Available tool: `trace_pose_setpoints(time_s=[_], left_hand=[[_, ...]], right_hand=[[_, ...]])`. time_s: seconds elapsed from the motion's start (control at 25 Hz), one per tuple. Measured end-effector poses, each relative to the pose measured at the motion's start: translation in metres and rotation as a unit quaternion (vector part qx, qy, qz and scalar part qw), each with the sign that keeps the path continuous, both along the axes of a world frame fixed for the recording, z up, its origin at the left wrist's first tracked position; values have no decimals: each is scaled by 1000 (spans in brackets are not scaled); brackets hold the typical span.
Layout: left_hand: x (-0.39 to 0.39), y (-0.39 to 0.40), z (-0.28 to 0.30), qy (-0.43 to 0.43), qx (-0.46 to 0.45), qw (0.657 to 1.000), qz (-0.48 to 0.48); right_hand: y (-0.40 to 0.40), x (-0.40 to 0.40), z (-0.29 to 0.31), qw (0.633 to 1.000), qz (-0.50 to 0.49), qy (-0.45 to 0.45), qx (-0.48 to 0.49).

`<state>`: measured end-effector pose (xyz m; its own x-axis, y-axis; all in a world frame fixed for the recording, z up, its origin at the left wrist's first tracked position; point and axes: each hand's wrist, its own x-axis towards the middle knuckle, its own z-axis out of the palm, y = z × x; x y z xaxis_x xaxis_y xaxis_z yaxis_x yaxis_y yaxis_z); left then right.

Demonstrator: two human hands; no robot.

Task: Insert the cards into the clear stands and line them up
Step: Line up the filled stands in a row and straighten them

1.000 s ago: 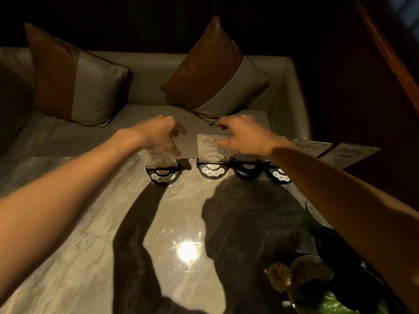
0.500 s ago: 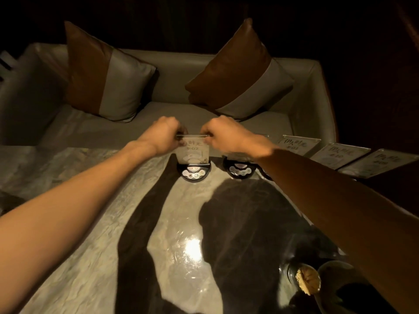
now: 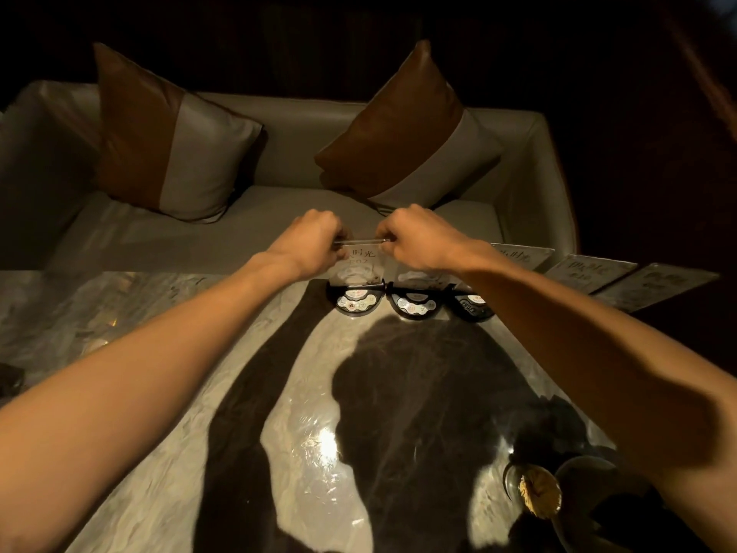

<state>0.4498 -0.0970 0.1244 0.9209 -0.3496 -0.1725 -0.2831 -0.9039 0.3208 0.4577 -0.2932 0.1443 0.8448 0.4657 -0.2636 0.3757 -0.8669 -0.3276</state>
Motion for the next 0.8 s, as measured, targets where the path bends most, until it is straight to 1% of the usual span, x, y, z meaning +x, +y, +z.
trace_pose_setpoints(time_s=[0.12,0.24,0.52,0.8], left_hand=[[3,-2,1,11,-1,1000,-5],[5,-2,2,5,0,1000,-6],[4,-3,-2,8,-17,1000,20],[1,3,-7,2,-32,999,34]], right_hand=[[-5,-2,1,1000,-2,1,4],[-6,-2,0,1000,4,5,10],[-7,-2,-3,1000,-1,10,26],[-2,-2,-4,1000,10,-9,9]])
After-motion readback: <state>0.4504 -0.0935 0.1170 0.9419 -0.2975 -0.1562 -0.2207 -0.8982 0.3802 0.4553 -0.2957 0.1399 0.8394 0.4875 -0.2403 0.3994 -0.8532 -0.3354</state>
